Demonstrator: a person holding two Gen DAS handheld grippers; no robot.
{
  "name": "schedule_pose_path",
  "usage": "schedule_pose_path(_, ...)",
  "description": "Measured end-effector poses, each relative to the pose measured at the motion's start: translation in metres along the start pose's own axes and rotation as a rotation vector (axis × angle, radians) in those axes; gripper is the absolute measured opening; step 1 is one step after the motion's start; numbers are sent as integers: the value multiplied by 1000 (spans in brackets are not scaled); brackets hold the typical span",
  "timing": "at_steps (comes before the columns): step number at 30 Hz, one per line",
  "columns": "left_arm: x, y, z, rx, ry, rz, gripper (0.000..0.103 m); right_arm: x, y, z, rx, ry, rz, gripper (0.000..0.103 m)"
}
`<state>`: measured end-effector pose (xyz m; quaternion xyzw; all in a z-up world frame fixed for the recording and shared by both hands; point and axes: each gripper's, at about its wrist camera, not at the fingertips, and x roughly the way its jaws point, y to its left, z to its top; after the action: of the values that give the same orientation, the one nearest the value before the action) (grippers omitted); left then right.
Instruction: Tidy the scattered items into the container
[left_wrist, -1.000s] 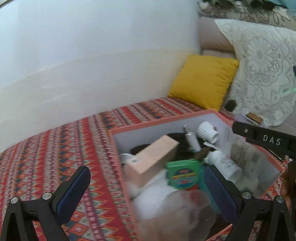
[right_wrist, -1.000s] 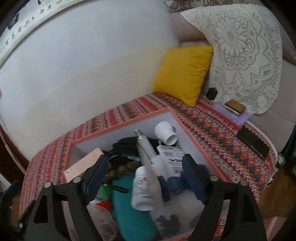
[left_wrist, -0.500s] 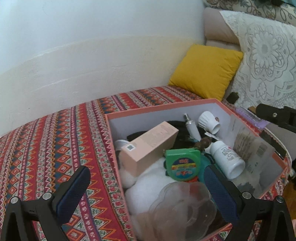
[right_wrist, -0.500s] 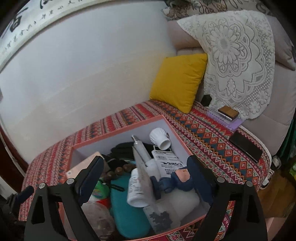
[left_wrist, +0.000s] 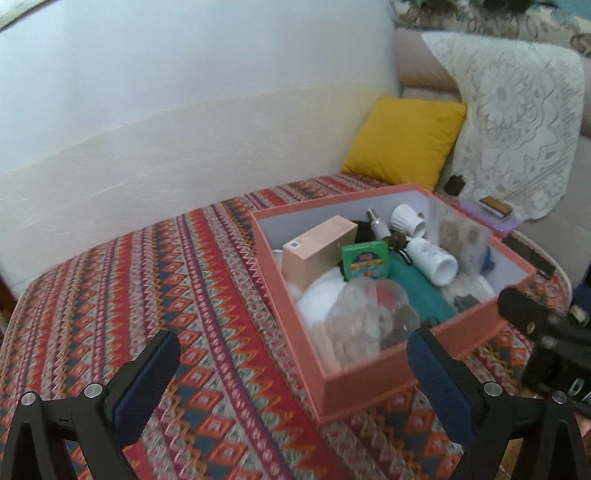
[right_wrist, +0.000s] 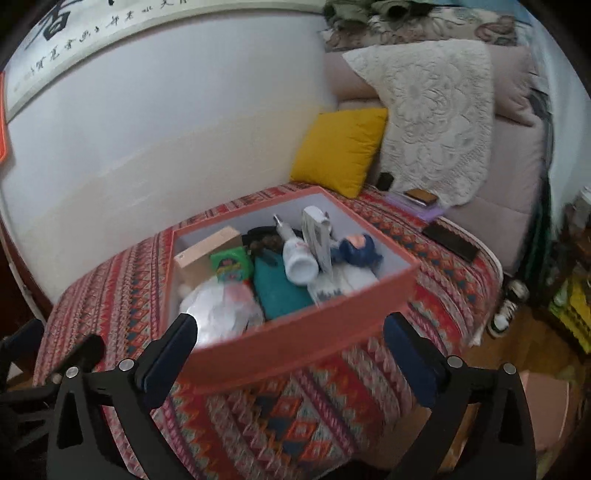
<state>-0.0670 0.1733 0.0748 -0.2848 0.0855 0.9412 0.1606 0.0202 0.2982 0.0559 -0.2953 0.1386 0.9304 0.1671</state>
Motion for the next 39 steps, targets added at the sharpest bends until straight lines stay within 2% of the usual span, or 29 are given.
schedule_pose_path(5,-46,1,-24,16,8,17,102,-38,7,-32,-38,54,-64,102)
schedule_pose_path(9,-76,0,-42,-9,17,-9,102,-77,5,-50,-39,8,-103,103)
schedule_pose_path(18,-116,-8,-58,3,-3,-54,102,-122,-7,-71,-22,-1,-126,103)
schedule_pose_path(30,-131,-17,-45,-17,-26,-102,103,-144,-16,-57,-14,-34,-128,103)
schedule_pose_path(39,-130,-26,-38,3,-23,-91,103,-144,-19,-46,-3,-45,-134,103)
